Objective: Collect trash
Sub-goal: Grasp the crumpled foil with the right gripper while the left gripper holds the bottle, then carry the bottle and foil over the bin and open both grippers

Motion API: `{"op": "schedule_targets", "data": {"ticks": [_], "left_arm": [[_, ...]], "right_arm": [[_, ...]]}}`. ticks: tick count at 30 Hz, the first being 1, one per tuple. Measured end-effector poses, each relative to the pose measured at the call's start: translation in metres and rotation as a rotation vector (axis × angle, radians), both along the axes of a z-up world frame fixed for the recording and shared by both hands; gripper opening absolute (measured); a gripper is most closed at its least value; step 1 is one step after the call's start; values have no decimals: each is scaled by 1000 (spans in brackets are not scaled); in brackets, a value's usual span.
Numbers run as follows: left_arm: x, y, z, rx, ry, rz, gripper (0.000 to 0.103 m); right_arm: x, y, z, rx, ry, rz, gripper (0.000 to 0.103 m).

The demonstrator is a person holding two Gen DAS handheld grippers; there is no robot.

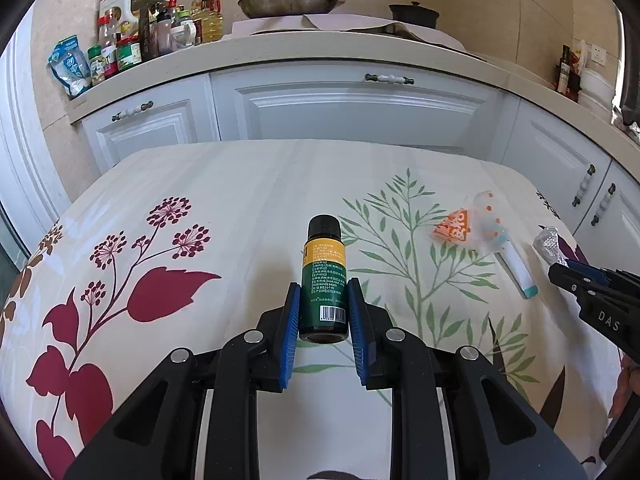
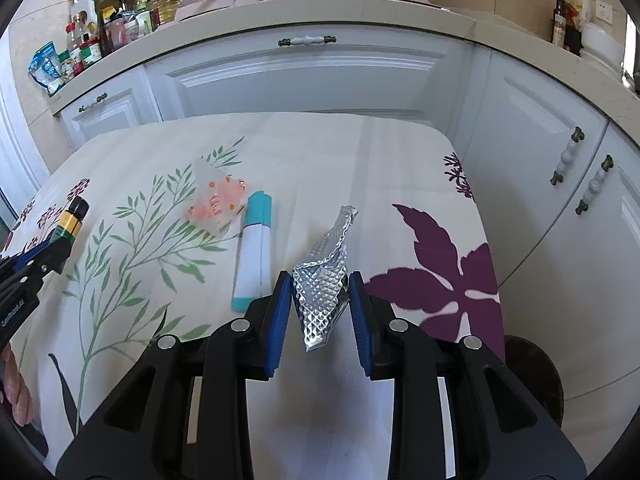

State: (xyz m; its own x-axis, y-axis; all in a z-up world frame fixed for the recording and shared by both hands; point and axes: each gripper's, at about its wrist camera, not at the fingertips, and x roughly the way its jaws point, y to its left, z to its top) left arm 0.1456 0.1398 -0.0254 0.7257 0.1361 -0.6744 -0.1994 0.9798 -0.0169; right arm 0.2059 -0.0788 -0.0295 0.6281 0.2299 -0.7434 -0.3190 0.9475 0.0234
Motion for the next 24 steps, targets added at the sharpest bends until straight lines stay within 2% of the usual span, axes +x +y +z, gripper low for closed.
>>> {"op": "schedule_targets", "data": {"ticks": [14, 24], "left_arm": [[-16, -22, 9, 2, -24, -34, 24], [-28, -61, 18, 6, -51, -117, 24]], "right_arm": [[-43, -15, 14, 25, -59, -5, 28], [-75, -50, 32, 36, -131, -65, 28]]}}
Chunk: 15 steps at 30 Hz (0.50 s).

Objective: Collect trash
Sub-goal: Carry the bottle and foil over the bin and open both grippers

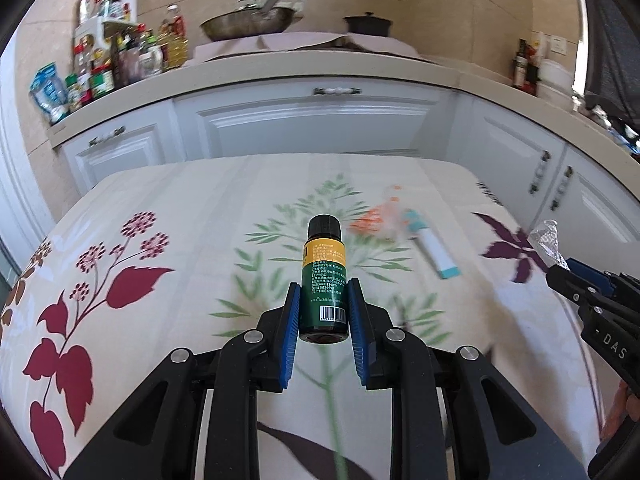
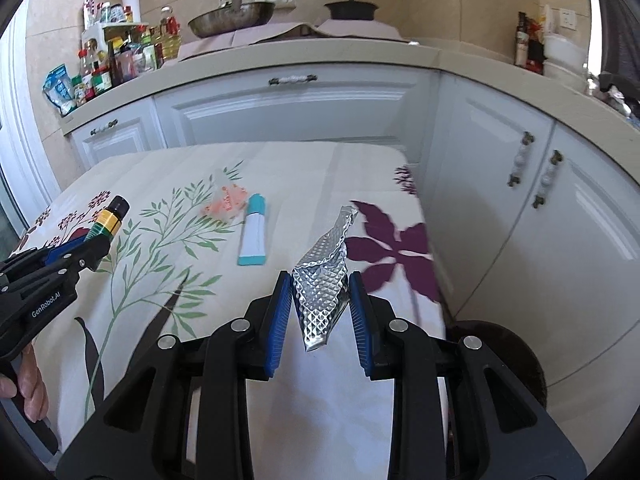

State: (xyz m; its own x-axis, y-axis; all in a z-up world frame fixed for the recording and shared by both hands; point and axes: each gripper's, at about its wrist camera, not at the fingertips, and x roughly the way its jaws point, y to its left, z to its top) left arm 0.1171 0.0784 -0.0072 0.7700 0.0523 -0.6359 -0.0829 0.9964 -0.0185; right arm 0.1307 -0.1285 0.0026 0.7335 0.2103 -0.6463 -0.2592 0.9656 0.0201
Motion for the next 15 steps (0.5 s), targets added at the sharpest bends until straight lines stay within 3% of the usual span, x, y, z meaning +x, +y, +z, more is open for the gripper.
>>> {"op": "schedule_targets", "data": {"ticks": [15], "left_arm": [[-16, -133, 4, 10, -18, -279, 24]], "right_arm": [[-38, -117, -4, 6, -28, -220, 28]]}}
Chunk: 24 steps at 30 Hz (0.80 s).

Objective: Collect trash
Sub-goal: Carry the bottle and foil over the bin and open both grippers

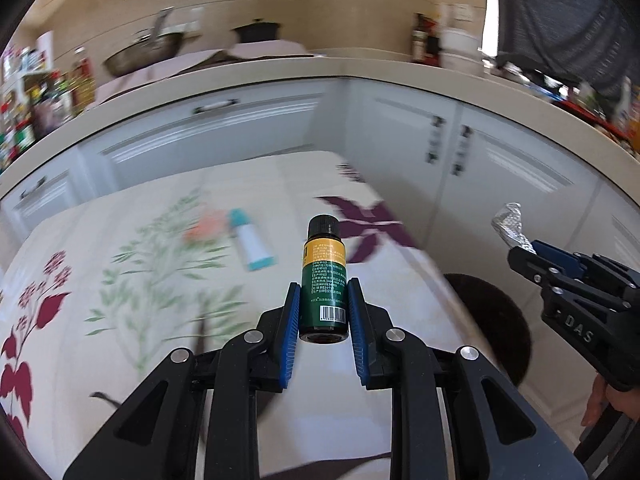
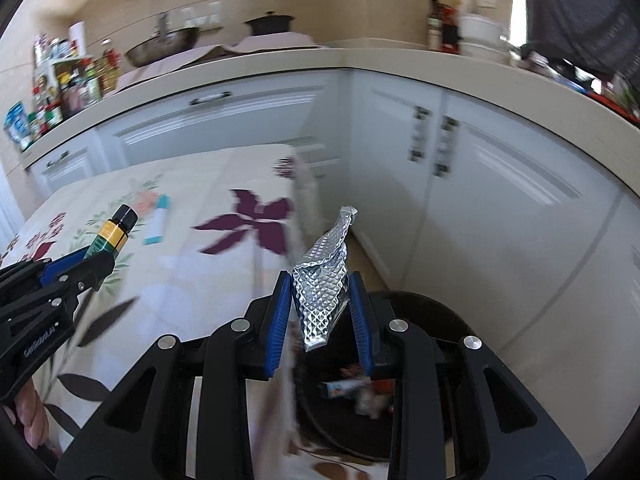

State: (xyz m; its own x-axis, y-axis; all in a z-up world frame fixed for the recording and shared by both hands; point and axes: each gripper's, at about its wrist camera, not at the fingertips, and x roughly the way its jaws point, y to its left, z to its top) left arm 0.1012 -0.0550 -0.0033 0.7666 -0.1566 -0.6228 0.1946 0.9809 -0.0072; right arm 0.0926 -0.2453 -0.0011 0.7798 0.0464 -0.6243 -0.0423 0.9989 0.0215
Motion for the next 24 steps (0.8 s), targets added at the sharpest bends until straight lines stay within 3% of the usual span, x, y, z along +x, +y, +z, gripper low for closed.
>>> {"op": "schedule_targets", "data": {"ticks": [13, 24], "left_arm": [[3, -111, -10, 36, -8, -180, 24], [13, -148, -25, 60, 27, -200, 24]], "right_arm": [[-13, -82, -19, 25, 9, -128, 28], [-4, -109, -36, 61, 26, -159, 28]]}}
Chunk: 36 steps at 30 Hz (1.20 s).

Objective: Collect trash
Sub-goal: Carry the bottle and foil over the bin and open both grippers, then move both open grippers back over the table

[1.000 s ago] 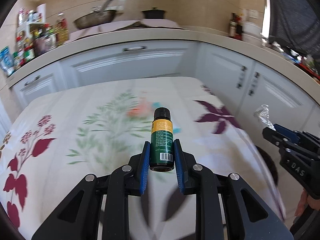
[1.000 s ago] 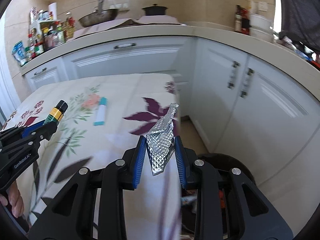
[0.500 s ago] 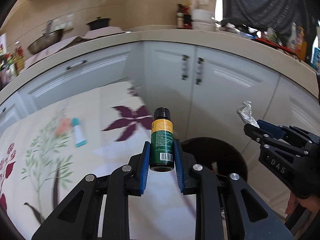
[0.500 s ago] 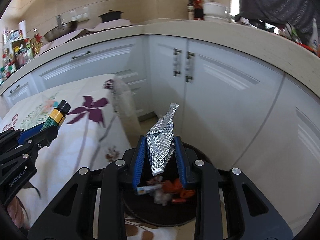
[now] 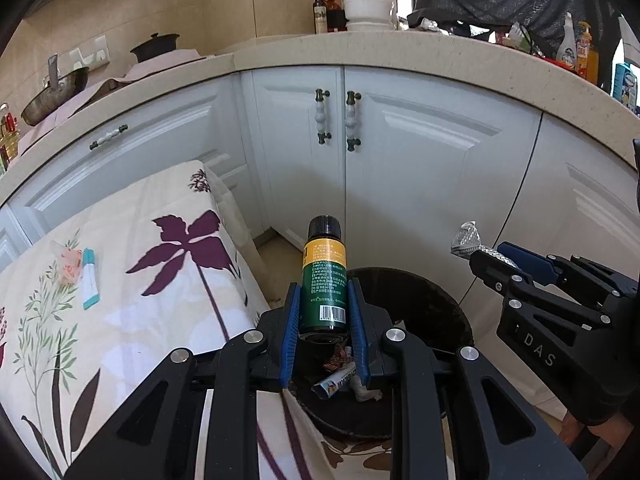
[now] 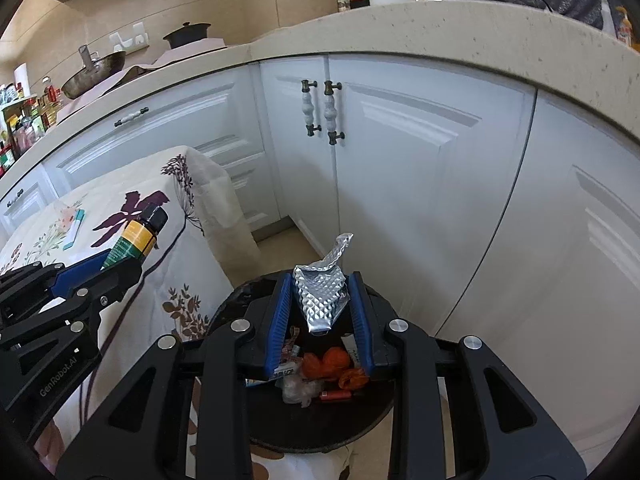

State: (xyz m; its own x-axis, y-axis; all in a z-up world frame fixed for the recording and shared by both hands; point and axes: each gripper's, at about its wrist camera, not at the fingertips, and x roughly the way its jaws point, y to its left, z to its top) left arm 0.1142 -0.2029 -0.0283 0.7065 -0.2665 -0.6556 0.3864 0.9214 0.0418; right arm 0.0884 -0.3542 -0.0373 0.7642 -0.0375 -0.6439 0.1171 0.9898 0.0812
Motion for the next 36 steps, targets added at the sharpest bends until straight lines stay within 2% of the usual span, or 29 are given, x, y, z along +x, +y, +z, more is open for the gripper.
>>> {"op": "schedule_targets", "data": {"ticks": [2, 5, 7, 19, 25, 36], "left_arm": [[3, -1, -2, -5, 21, 1, 26], [1, -2, -1, -6, 18, 4, 34], [0, 0, 0, -7, 10, 10, 38], [1, 32, 16, -27, -20, 72, 51], [6, 71, 26, -35, -40, 150, 54], [14, 174, 29, -27, -51, 358, 54]], "right_arm": [[4, -1, -4, 6, 7, 3, 29], [6, -2, -6, 3, 7, -9, 40], [5, -2, -4, 5, 2, -10, 43], [9, 24, 16, -12, -34, 24, 48], [18, 58, 29, -18, -57, 90, 48], [49, 144, 44, -29, -69, 260, 48]]}}
